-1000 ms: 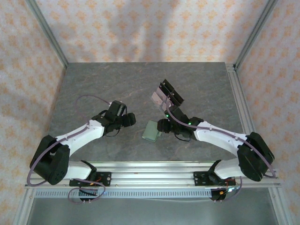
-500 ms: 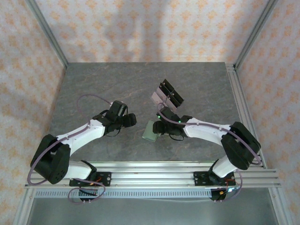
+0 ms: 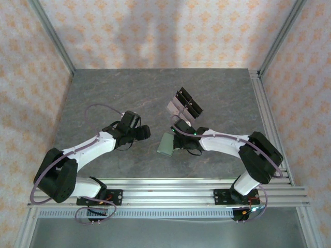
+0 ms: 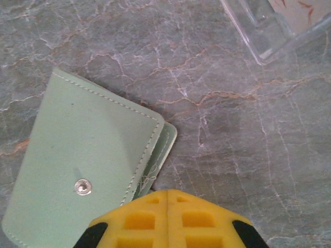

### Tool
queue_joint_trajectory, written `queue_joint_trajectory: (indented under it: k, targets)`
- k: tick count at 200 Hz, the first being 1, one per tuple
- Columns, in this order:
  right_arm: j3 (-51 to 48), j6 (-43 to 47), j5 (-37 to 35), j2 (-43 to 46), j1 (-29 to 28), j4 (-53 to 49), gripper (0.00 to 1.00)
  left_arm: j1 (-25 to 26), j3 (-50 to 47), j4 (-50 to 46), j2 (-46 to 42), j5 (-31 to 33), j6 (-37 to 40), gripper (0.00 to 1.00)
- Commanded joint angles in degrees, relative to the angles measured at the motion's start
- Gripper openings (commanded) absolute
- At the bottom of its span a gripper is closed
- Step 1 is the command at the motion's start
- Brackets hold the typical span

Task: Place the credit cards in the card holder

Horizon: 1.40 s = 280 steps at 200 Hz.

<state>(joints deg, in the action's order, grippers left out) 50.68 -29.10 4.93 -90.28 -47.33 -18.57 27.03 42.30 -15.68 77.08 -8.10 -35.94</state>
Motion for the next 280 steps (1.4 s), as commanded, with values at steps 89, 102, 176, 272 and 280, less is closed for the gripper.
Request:
queue_joint_trajectory:
  k: [89, 102, 176, 272, 280]
  targets:
    - [8.8, 3.7, 3.6, 5.4, -1.6, -4.2, 0.0, 0.6, 0.2, -1.2, -2.6, 0.6, 0.1, 0.72]
    - [8.0, 3.7, 3.5, 5.4, -1.5, -3.9, 0.0, 0.7, 0.3, -1.1, -2.2, 0.7, 0.2, 0.72]
    - [5.3, 3.7, 1.8, 5.7, -1.3, -3.4, 0.0, 2.0, 1.2, -0.9, 1.8, 1.7, 1.8, 0.72]
    - [-0.1, 3.5, 1.5, 5.0, 1.1, -0.6, 0.0, 2.5, 2.2, 0.5, 6.5, 1.7, 3.1, 0.68]
    - [-0.6, 3.6, 1.5, 4.8, 1.4, -0.3, 0.0, 2.5, 2.1, 1.2, 6.8, 0.8, 2.9, 0.68]
